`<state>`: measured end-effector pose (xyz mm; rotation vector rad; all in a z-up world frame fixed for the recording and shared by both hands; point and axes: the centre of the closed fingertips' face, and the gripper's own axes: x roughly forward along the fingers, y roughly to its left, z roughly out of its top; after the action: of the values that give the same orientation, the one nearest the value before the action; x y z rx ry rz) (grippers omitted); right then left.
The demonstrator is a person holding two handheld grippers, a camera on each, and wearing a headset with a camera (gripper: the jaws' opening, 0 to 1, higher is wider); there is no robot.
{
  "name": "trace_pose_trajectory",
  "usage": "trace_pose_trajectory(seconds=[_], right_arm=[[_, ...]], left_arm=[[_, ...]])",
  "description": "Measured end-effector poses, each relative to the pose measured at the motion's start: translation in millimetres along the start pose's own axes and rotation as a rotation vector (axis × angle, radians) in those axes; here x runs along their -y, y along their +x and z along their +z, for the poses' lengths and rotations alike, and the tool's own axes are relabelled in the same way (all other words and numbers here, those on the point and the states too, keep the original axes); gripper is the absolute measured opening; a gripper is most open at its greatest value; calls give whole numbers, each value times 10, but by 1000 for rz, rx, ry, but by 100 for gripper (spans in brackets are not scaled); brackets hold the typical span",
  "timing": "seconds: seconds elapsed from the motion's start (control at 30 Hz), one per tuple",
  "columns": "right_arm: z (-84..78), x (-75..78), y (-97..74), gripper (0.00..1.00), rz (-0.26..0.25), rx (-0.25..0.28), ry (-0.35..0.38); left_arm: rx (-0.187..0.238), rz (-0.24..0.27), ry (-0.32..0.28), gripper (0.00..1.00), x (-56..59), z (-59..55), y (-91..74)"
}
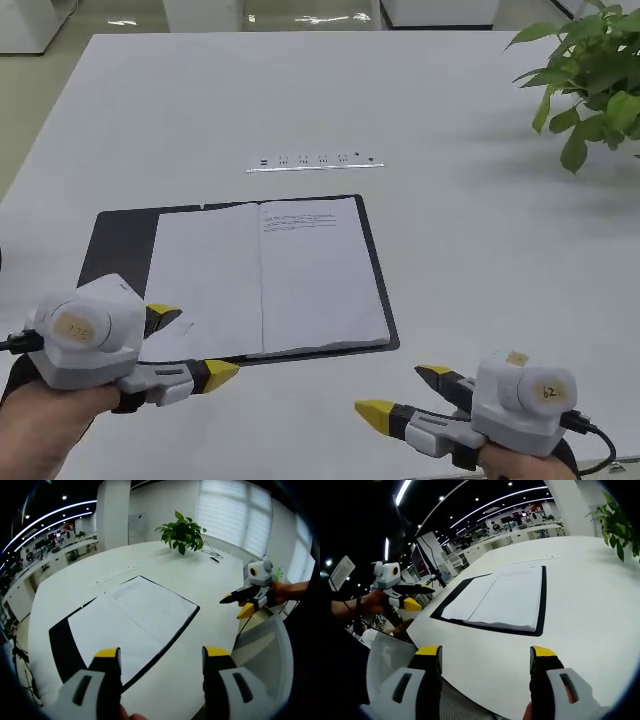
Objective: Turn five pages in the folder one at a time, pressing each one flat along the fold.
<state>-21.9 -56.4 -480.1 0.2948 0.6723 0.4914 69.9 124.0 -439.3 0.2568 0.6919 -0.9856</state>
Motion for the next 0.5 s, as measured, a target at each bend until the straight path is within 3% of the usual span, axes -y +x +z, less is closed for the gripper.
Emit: trace_pose_trajectory(seconds=[0.37,0.5], right_arm=[[-38,-8,49,70,27,-18,6],[-83,-14,71,70,31,-48,-26]], left_arm=[[-8,-48,39,63,173,175,291],[-21,-70,58,62,244,206,399]])
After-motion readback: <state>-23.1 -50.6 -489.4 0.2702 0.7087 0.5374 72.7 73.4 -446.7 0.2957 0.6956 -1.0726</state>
